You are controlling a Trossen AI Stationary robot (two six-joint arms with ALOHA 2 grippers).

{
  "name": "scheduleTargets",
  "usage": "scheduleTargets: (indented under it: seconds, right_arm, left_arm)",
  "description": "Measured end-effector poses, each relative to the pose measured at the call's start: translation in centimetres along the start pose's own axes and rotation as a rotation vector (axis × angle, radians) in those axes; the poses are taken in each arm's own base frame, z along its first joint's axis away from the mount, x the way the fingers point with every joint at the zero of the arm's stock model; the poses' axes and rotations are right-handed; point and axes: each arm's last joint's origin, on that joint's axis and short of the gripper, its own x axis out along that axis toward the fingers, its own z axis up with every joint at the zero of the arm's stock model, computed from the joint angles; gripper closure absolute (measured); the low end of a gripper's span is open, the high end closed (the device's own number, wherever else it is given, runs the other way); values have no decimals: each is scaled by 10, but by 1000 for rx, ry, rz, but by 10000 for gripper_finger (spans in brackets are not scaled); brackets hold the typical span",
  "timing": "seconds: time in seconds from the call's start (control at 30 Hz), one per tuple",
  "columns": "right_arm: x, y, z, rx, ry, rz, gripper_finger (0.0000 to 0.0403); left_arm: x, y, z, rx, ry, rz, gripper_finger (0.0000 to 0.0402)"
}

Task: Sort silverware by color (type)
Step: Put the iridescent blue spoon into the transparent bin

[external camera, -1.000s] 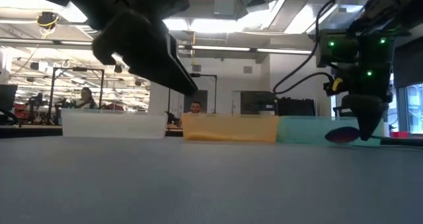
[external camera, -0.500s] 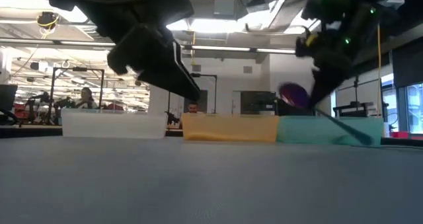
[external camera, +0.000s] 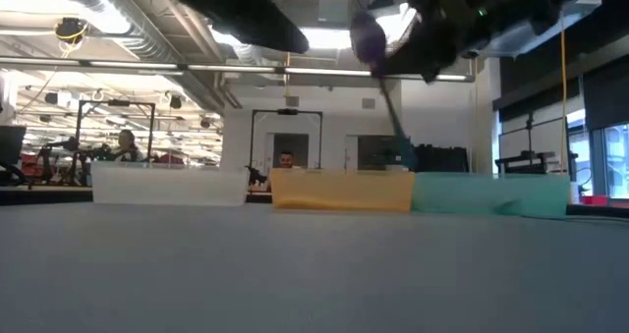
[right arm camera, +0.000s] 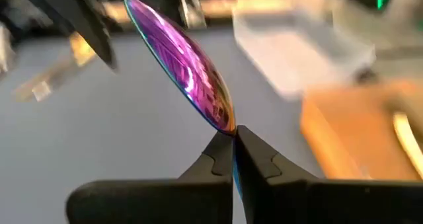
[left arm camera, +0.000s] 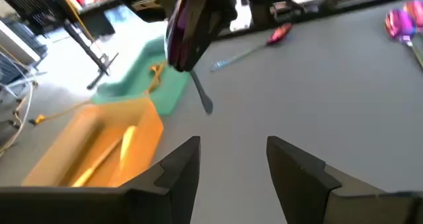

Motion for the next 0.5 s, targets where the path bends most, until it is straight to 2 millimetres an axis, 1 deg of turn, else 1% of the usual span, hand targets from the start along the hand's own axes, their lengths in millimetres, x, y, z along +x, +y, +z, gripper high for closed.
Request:
scheduleTargets:
  seconds: [0.1,0.17,0.27,0.33,0.5]
  right_arm:
    - [8,2,4,-20,-78,56,402]
    - [15,4,5,-22,-117,90,402]
    - [23,6,3,-28,-134,133,402]
    - [26,7,1,-28,-128,148,402]
    - [39,8,-5,-16,-148,150,402]
  left_arm:
    - [0,6,1,-23,-123,-6,232]
    - [1,8,-5,-20,-174,-21,232]
    - [5,12,-12,-8,-193,0,232]
    - [6,16,-13,-13,-209,23,232]
    - [11,17,-9,-21,-297,-81,232]
